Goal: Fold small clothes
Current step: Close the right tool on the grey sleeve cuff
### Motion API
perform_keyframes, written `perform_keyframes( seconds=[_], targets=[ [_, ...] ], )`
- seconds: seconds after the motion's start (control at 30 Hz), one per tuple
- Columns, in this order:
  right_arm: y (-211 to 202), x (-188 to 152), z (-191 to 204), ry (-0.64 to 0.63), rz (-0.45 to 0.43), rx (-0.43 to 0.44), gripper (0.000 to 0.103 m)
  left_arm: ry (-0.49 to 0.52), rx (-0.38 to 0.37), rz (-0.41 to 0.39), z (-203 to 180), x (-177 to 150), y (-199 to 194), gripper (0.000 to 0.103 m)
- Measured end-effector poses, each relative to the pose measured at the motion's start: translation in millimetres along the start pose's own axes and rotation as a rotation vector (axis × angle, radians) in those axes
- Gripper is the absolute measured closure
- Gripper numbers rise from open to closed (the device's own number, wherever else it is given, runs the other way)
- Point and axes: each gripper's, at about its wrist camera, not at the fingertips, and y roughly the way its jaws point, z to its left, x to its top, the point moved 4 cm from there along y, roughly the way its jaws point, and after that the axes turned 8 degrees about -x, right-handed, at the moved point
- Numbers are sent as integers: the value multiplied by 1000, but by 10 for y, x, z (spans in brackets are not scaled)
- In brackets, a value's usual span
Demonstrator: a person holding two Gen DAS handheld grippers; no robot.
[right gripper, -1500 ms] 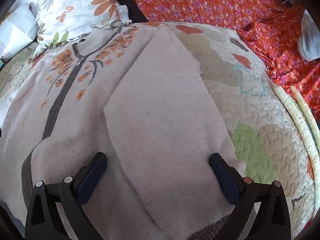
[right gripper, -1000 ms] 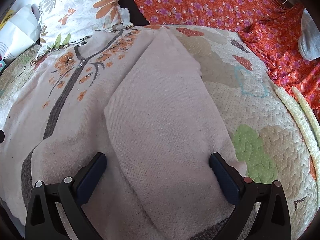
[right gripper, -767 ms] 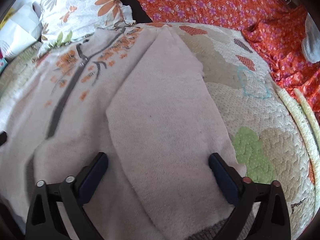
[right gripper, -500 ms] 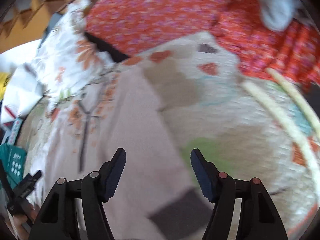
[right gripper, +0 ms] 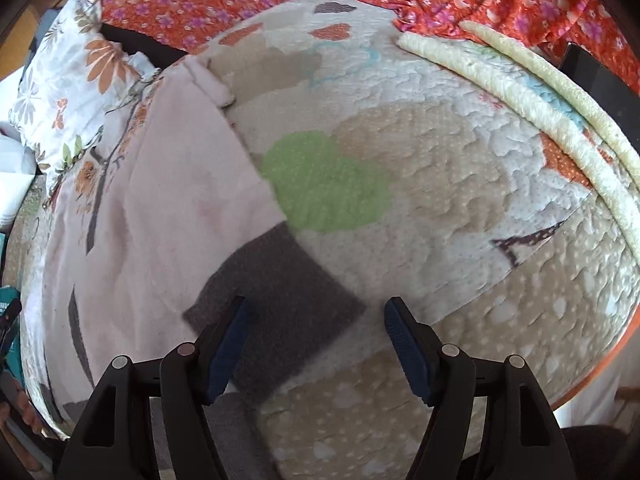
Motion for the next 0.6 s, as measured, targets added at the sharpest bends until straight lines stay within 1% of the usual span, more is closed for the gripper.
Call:
perform_keyframes(
  seconds=[0.03, 0.07, 0.1, 0.13, 0.17, 0.2, 0.23, 0.3, 0.37, 0.5, 0.53, 0.57, 0.6],
  targets=[
    [-7, 1, 25, 13, 2, 12, 55, -7, 0, 1, 11, 1, -1, 0],
    [-18, 17, 28, 26, 4, 20, 71, -16, -4, 6, 17, 8, -3, 0],
    [-47, 69, 5, 43, 5, 42, 94, -22, -5, 3, 33, 18, -15, 0],
    [-107, 148, -56, 75, -8, 81, 94, -28, -4, -1, 53, 36, -29, 0],
    [-201, 268, -158, 108, -35, 81, 94, -40, -1, -10, 92, 66, -57, 0],
    [-261, 365, -224, 123, -53, 67, 94, -52, -5, -10, 121, 86, -71, 0],
    [-412, 557, -421, 155, -102, 38, 94, -56, -1, -21, 155, 108, -91, 0],
    [-638, 829, -733, 199, -165, -47, 94, -91, 0, -31, 260, 166, -131, 0],
    [-833, 1105, -1052, 240, -223, -163, 95, -138, -6, -32, 382, 217, -162, 0],
    [-1146, 1563, -1579, 310, -303, -430, 95, -213, 3, -66, 628, 327, -248, 0],
    [-1173, 1631, -1635, 316, -307, -451, 95, -225, 9, -75, 680, 348, -271, 0],
    [-1193, 1685, -1630, 325, -300, -449, 95, -236, 18, -83, 735, 372, -296, 0],
    [-1203, 1728, -1561, 328, -293, -428, 95, -248, 28, -91, 799, 402, -324, 0]
  ],
)
